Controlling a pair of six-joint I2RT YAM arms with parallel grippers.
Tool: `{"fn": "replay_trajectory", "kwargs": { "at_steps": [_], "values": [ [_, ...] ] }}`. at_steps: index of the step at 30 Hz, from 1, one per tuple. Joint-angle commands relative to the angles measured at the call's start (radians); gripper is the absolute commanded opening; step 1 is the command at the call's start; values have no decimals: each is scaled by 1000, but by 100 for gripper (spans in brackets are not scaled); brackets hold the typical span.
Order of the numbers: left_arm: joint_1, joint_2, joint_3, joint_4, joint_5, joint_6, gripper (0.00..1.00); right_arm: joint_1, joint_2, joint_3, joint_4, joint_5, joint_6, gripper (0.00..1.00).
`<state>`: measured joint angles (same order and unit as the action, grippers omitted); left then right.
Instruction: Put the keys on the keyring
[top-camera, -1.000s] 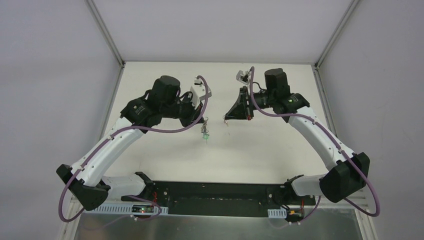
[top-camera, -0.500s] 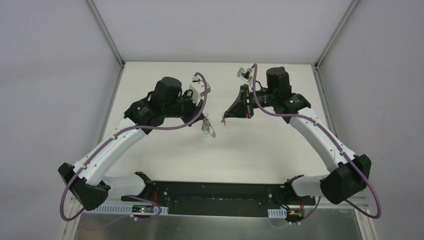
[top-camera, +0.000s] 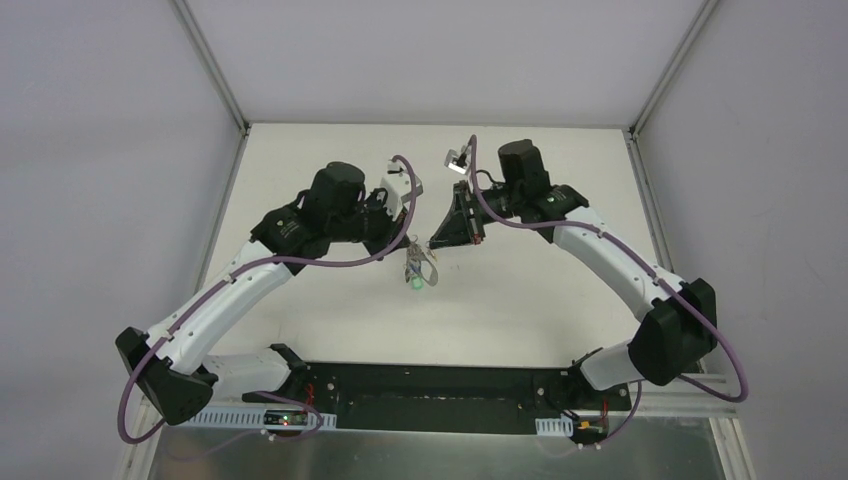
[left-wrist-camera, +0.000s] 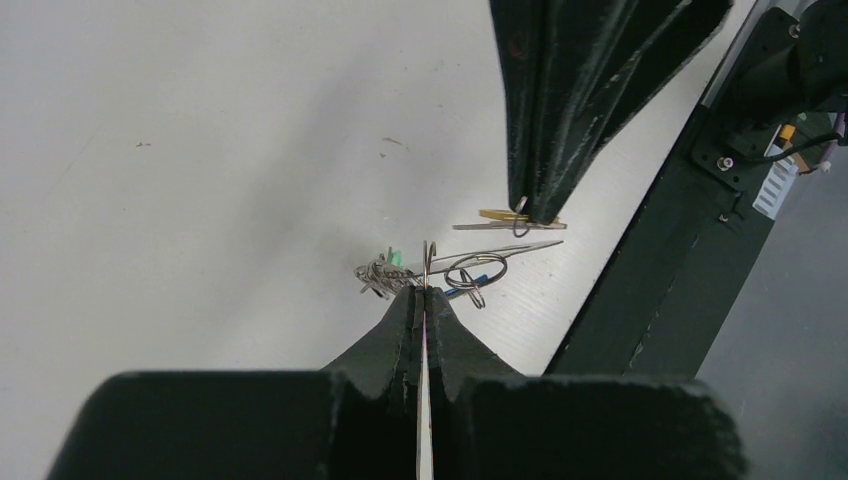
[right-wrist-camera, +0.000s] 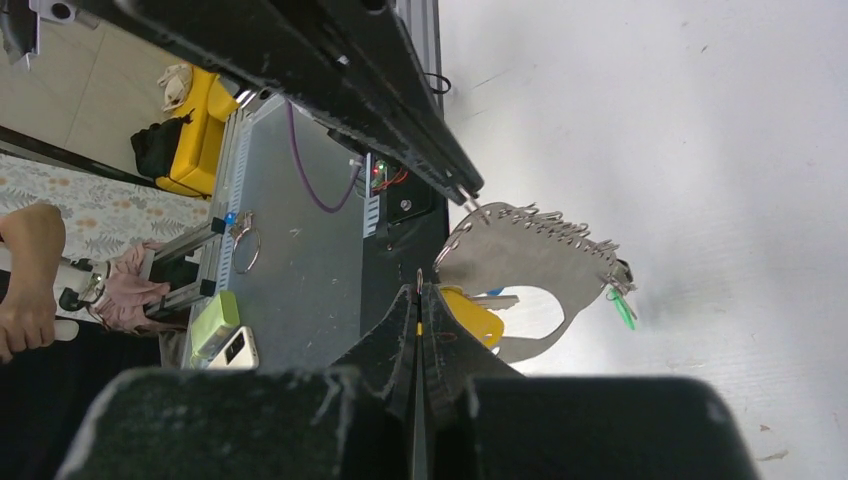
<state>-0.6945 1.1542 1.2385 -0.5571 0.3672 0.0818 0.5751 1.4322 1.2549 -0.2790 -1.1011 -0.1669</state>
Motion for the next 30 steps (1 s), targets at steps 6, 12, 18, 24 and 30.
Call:
{"fn": "replay_trajectory", "kwargs": {
  "at_steps": [6, 12, 18, 24, 30],
  "values": [
    [-16, -57, -26, 40, 57, 54, 0, 31, 37, 89, 11, 41, -4, 0],
    [-16, -62, -42, 52, 82, 58, 0, 37, 44, 68, 42, 39, 13, 0],
    [-16, -55, -43, 61, 72, 41, 0, 45, 51, 59, 59, 29, 24, 0],
    [-16, -56, -45, 62, 75, 33, 0, 58, 70, 60, 62, 36, 30, 0],
    [-16, -59, -50, 62, 80, 32, 0, 64, 81, 68, 65, 35, 38, 0]
  ]
}}
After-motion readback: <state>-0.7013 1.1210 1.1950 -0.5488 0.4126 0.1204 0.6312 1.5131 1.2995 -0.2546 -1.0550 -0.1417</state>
